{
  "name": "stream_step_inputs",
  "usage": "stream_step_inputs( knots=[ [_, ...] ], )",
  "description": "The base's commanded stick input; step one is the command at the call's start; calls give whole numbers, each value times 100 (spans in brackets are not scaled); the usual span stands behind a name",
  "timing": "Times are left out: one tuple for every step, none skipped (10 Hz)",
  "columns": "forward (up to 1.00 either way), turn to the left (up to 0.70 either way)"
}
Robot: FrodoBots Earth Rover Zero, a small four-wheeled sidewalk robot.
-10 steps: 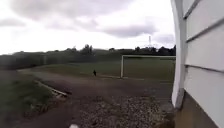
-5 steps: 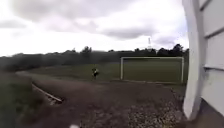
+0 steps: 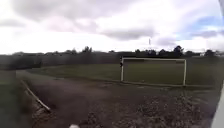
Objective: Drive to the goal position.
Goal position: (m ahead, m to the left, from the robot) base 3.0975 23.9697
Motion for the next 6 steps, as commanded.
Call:
stream_step_inputs(
  knots=[
    [0, 0],
    [0, 0],
    [0, 0],
    [0, 0],
    [0, 0],
    [0, 0]
  ],
)
